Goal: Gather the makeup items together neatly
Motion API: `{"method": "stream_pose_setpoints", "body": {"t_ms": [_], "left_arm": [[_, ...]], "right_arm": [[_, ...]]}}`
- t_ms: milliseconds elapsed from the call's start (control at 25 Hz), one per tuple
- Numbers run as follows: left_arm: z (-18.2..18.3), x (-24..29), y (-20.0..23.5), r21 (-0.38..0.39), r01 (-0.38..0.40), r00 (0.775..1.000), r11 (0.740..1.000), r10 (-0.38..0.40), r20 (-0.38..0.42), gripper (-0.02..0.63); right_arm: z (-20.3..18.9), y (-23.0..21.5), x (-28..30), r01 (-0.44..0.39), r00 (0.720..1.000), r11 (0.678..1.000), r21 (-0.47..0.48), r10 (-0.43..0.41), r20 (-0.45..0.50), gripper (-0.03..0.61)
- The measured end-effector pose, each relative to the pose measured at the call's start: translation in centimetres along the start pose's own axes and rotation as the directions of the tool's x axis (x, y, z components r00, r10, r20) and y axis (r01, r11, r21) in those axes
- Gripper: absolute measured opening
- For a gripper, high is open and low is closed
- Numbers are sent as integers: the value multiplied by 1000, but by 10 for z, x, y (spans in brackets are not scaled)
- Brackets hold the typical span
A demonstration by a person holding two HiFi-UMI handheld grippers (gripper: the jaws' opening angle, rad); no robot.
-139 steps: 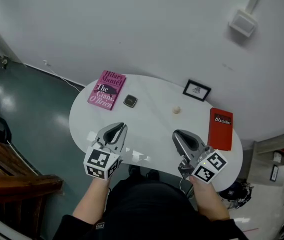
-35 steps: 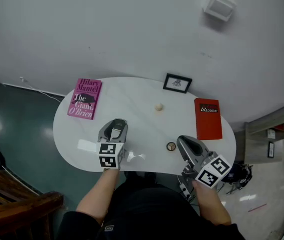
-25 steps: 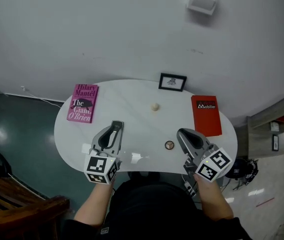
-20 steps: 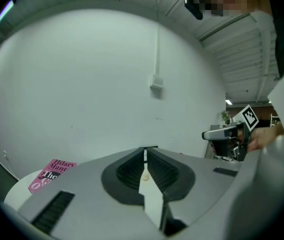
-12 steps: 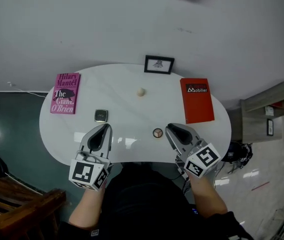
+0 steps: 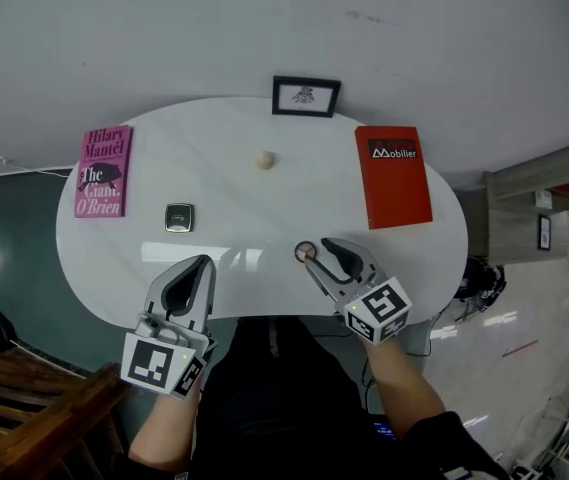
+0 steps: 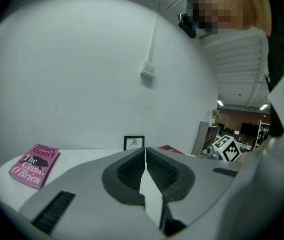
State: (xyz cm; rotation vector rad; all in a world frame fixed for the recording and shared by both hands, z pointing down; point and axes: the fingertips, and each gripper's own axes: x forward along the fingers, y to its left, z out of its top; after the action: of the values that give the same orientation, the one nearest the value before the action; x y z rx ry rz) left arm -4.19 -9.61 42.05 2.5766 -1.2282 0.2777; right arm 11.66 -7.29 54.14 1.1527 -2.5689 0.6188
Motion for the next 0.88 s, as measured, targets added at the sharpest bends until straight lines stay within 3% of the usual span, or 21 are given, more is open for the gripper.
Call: {"method": "stream_pose_setpoints", "body": {"t_ms": [400,600,880], "left_arm": [[-35,4,10,-40,-17,998,999,15,-63,20],[-41,1,12,-48,-24,997,999,20,-71,20],[-27,-3,12,-59,-34,999,998,32,-43,20]], "right_arm": [[-81,-15,37,8,975,997,-74,-24,-219,213],[-99,-23,45,44,956,992,-121,-76,-282,219],[-120,-25,54,23,922,986,-165,-85,-378,218]]}}
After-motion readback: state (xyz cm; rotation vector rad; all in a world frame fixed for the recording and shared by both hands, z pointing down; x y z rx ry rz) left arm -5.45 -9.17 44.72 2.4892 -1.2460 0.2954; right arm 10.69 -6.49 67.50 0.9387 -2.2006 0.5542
